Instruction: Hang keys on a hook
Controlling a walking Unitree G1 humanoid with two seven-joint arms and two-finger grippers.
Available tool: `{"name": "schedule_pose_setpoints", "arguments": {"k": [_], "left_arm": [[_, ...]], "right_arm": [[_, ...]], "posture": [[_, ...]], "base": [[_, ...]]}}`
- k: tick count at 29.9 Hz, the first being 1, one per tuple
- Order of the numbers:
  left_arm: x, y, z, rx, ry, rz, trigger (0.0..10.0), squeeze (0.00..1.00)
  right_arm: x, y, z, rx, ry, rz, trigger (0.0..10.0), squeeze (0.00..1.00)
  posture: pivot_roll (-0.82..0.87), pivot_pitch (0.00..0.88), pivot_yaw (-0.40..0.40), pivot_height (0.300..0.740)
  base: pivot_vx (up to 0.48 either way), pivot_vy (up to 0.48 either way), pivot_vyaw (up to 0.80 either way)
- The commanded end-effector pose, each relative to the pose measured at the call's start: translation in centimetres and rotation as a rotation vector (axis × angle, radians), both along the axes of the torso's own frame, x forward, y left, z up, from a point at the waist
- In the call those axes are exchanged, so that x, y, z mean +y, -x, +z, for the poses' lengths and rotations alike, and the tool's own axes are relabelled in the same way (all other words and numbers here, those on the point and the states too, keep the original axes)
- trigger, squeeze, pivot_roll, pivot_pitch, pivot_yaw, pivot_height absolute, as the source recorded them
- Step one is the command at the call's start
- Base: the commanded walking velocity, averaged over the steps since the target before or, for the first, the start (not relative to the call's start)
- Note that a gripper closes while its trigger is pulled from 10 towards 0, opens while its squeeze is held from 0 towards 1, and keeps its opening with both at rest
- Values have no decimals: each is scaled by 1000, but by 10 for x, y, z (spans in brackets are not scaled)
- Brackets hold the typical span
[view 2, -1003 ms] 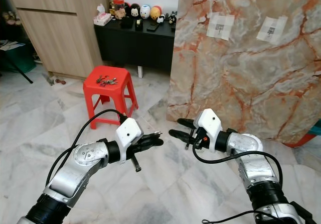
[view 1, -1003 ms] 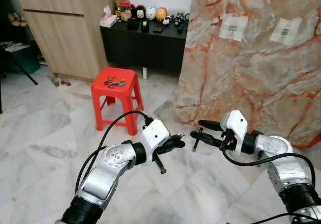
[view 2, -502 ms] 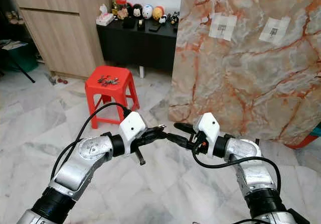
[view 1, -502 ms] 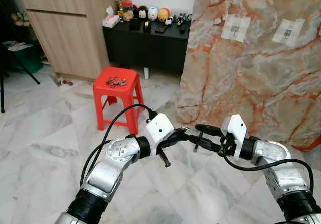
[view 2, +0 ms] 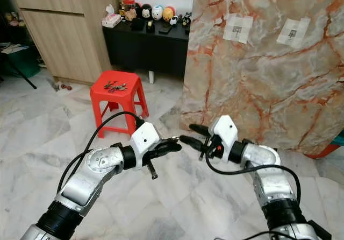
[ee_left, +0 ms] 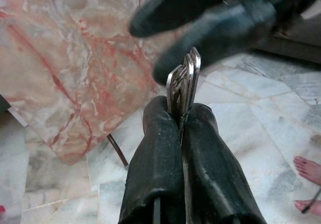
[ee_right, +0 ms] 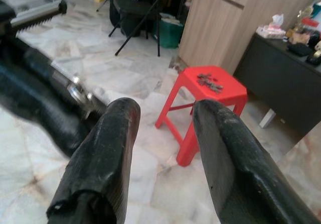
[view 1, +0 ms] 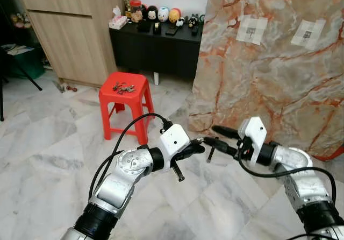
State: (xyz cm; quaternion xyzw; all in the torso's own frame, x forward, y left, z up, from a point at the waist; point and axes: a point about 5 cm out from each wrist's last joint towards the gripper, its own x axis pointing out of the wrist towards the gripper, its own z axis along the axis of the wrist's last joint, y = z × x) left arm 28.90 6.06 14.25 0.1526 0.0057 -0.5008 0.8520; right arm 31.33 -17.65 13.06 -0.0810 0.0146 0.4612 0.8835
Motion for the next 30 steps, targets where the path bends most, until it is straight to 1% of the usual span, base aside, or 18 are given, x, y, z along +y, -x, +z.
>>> {"name": "schedule_pose_setpoints", "arguments": {"k": [1,5,7,12,16,22,30], "left_arm": [[-3,2,0,-12,-11,-23,10000,0],[-3,1,0,-11,-10,-21,10000,0],[-3,1,1,-13,-8,-16,10000,0],[-3,-2,3,-26,3,0,10000,0],[-2,-3,4,-30,9,11,10000,0],[-3,-4,6,-37,21,16,10000,0],[-3,-8,10,-58,45,58,10000,0]], "right_arm": [[0,-1,8,-33,-17,-2,10000,0],[3,1,8,-17,-23,31,10000,0],[4,4,5,-4,12,67,10000,0],[2,6,-1,14,43,66,10000,0],[3,8,-3,27,41,84,10000,0],[2,8,-5,31,60,73,10000,0],[2,12,-11,62,77,98,10000,0]], "posture": [[91,0,-58,740],[91,0,-60,740],[92,0,-60,740],[90,0,-60,740],[89,0,-59,740],[91,0,-60,740],[90,0,-58,740]], "base": [[0,0,0],[0,0,0],[0,0,0],[0,0,0],[0,0,0],[0,0,0],[0,0,0]]}}
